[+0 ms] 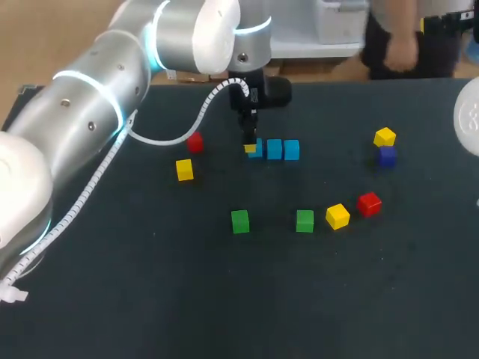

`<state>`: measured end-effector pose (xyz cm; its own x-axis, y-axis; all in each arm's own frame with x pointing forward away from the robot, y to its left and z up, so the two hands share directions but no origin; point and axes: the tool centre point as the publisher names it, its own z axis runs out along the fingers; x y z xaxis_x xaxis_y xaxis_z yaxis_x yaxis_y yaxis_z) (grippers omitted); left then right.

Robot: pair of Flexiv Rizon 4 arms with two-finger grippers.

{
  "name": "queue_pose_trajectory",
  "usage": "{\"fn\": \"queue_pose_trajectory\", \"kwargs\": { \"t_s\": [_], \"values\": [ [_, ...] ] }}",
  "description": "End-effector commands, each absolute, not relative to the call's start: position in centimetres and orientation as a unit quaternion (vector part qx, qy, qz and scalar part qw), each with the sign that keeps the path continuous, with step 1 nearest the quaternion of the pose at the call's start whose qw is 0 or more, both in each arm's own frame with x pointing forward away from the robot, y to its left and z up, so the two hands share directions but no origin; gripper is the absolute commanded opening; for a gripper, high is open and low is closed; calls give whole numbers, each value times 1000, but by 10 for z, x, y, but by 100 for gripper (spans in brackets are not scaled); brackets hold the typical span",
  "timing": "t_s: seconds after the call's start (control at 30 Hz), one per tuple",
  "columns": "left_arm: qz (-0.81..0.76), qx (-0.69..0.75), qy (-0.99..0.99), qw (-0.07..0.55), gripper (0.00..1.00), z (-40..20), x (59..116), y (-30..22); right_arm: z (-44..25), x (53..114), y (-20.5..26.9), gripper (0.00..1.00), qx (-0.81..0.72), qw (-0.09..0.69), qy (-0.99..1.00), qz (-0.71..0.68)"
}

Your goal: Place the blue cubes, place green cubes on the blue cubes, place the yellow cubes on the green cubes, then place the red cubes on the yellow cubes, and place purple cube on the red cubes.

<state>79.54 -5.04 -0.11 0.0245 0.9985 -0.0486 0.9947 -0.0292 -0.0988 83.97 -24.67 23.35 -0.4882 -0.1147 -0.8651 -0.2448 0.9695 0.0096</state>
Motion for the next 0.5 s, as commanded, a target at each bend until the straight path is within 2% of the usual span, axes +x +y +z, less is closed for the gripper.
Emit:
{"fn": "queue_pose_trajectory", "kwargs": {
  "t_s": [0.03, 0.5],
  "values": [
    [103, -717, -684, 89, 0, 7, 803, -53, 234, 840, -247, 100, -105, 495, 860, 66],
    [111, -715, -683, 98, 0, 1, 801, -53, 234, 840, -247, 100, -105, 495, 860, 66]
  ]
}}
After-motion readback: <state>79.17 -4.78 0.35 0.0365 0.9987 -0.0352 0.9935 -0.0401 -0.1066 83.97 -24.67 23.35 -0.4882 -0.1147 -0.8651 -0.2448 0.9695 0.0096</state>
